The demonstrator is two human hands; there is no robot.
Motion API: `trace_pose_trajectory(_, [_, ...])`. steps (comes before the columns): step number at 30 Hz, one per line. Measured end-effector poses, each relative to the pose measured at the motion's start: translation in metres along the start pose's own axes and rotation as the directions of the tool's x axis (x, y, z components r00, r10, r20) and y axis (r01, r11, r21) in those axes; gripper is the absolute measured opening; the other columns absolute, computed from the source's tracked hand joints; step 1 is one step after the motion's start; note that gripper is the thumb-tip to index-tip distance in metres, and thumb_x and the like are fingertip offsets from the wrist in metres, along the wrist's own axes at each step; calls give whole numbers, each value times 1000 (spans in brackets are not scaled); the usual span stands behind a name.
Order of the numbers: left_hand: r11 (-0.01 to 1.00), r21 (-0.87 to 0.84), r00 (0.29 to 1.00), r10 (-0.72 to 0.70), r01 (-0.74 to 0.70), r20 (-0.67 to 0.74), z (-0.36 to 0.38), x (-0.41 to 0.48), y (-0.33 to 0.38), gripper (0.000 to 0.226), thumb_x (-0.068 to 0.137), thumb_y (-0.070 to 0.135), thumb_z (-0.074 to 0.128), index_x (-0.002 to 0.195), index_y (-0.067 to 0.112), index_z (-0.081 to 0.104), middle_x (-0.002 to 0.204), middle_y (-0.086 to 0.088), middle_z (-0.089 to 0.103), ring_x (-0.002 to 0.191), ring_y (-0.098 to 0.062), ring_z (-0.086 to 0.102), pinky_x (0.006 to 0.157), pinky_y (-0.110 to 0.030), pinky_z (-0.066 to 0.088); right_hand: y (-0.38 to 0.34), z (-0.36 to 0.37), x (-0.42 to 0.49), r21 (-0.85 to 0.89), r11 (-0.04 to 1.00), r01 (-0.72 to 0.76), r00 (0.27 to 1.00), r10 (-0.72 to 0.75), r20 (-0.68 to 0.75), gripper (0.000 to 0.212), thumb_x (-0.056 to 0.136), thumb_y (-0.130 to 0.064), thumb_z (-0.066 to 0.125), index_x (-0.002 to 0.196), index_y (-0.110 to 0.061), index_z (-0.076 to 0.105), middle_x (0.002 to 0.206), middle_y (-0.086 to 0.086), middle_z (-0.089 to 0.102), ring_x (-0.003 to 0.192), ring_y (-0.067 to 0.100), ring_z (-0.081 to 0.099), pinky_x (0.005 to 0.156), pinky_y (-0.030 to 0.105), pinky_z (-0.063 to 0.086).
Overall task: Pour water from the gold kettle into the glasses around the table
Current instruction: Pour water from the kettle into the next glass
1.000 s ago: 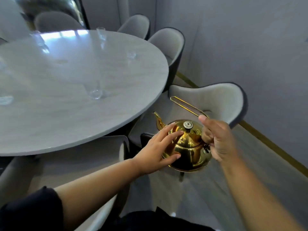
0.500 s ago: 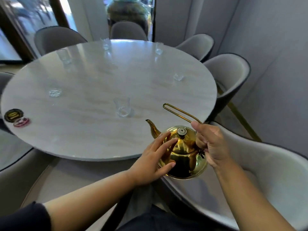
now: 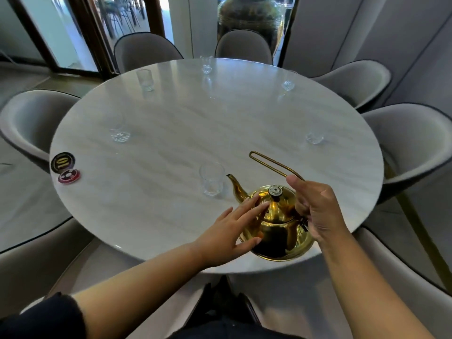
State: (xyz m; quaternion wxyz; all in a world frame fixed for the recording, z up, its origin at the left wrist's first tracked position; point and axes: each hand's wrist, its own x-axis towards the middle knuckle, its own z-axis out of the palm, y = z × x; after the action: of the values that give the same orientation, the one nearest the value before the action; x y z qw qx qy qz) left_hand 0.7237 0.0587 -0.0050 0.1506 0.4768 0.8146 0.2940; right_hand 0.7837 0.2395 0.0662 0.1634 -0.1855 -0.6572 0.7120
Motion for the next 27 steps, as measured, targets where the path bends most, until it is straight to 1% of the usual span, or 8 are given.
trace_pose_trajectory(2, [1000,18,999,-2,1,33,-10,10,-15,70,94,46,45,145,46,-4,156,19,-13,145,-9,5,119,-39,6,-2,9,18,-33,999,-5,1000,5,17,53,75,-33,69,33,-21,38,36,-11,28,37,7,22,44,19,28])
trace_pose_trajectory(4, [1000,26,998,-4,3,60,-18,18,-28,72,94,47,43,145,44,-6,155,18,-17,145,-8,3,119,-38,5,-2,18,34,-76,997,-5,999,8,38,54,78,-31,68,33,-22,38,37,-11,28,37,8,23,45,21,27])
trace_pose_trajectory(7, [1000,16,997,-6,5,83,-24,27,-40,72,95,48,42,145,44,-10,155,18,-20,145,-7,2,119,-37,5,-3,27,53,-120,993,-1,997,10,76,54,77,-33,68,33,-22,39,37,-10,28,37,8,24,44,21,28])
trace_pose_trajectory(11, [1000,-7,996,-14,15,92,-29,36,-51,71,95,49,39,144,44,-11,155,17,-19,145,-10,6,120,-38,6,-5,33,74,-172,985,1,992,21,124,55,83,-27,67,36,-21,40,38,-7,29,40,12,23,45,24,28])
trace_pose_trajectory(16, [999,-18,993,-30,32,117,-31,40,-54,69,96,47,37,144,43,-13,154,18,-21,144,-8,11,120,-37,3,-8,41,88,-270,963,10,983,40,178,55,85,-28,66,36,-21,42,37,-8,31,38,11,24,44,23,29])
trace_pose_trajectory(19, [998,-26,992,-48,51,120,-29,40,-56,69,96,50,35,144,43,-14,153,18,-21,144,-6,5,119,-40,-5,-10,44,91,-327,945,12,980,53,191,55,85,-30,66,36,-22,42,37,-9,32,37,10,25,45,24,28])
trace_pose_trajectory(21, [997,-50,992,-58,64,116,-28,39,-56,69,95,51,35,143,43,-14,154,17,-21,144,-4,3,118,-41,-6,-12,46,93,-356,934,19,979,56,198,52,84,-32,67,40,-22,41,38,-8,31,38,10,25,47,26,27])
trace_pose_trajectory(27, [989,-119,992,-70,83,105,-27,38,-54,69,95,52,34,144,42,-14,153,18,-22,138,6,-4,118,-34,-6,-18,53,97,-451,891,52,972,59,228,48,84,-35,66,47,-18,42,38,-9,33,36,7,28,47,26,29])
